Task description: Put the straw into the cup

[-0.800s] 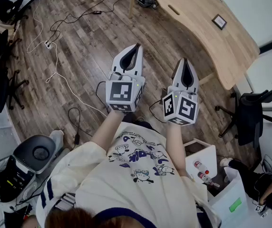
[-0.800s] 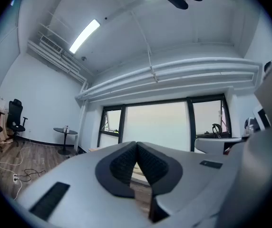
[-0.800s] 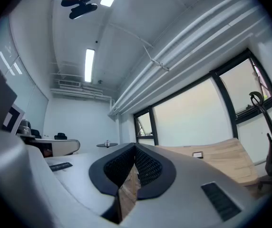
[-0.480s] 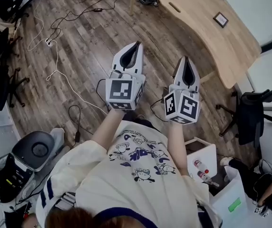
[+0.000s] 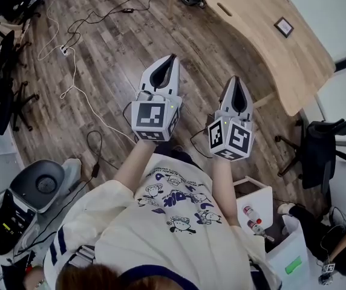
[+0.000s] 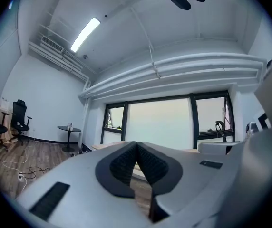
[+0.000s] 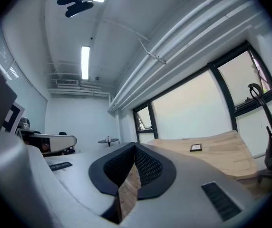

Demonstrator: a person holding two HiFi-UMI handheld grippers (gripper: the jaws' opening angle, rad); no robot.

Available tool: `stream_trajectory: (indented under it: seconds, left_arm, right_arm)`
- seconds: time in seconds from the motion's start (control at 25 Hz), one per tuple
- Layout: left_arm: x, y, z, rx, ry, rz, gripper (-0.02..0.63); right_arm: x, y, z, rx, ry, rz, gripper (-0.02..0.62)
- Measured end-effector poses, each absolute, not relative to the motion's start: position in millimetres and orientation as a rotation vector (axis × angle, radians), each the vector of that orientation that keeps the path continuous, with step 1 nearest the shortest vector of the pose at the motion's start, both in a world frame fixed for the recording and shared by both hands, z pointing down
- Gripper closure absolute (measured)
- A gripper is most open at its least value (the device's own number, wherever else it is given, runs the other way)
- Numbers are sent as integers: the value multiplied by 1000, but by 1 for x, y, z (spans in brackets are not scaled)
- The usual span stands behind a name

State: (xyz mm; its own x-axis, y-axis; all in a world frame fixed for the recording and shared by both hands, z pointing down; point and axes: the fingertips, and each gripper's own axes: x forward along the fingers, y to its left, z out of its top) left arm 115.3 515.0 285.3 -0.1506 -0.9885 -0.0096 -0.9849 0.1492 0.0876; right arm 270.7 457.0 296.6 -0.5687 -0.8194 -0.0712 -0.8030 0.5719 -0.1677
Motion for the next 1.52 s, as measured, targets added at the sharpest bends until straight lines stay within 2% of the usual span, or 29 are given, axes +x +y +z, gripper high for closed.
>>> stream_trajectory:
  seconds: [0.52,1.2,1.52]
  left_arm:
    - [91,454,305,1980,-2314,-105,584]
    - [-21,333,288,2033,-2283,-150,584]
    - [-52,306,297,2012,-2259,-168,586]
  right_arm:
    - [248,397,313,-1401,2675,-241,598]
    - [129,277,298,-1420,2655,-232,598]
    - [97,256,303,-1424,2689,-231,598]
